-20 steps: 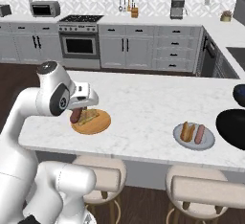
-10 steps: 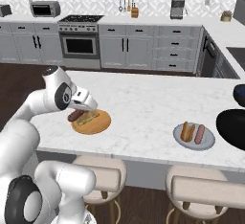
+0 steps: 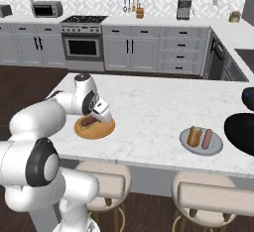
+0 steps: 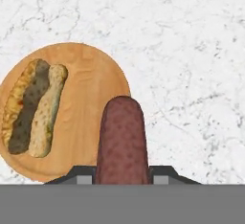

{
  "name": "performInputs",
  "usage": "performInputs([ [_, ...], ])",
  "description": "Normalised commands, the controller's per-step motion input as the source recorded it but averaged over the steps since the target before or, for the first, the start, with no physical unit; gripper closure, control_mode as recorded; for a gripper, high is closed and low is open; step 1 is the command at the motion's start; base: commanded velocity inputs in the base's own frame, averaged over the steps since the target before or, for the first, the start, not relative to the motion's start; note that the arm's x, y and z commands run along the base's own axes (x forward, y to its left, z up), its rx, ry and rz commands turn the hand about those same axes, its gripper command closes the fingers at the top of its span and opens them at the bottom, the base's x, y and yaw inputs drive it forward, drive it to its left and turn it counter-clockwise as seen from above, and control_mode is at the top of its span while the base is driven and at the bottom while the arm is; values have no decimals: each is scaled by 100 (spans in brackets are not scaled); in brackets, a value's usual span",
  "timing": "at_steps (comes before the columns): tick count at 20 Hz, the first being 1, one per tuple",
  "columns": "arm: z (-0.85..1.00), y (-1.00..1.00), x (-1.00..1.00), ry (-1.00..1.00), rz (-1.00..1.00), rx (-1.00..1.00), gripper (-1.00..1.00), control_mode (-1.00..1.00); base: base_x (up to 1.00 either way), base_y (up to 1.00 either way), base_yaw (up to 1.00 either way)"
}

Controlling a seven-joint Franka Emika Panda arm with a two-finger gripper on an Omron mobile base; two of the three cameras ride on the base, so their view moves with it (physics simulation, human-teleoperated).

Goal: Place one bun and one sausage from the bowl on each plate.

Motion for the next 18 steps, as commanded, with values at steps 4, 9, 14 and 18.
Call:
performInputs([
  [4,-61,2,19,0,-3,14,100,-100,0,0,0],
  [9,-50,30,19,0,-4,5,100,-100,0,0,0],
  [14,-32,14,57,0,-6,1,100,-100,0,0,0],
  [18,-19,-4,67,0,-7,0,-100,-100,0,0,0],
])
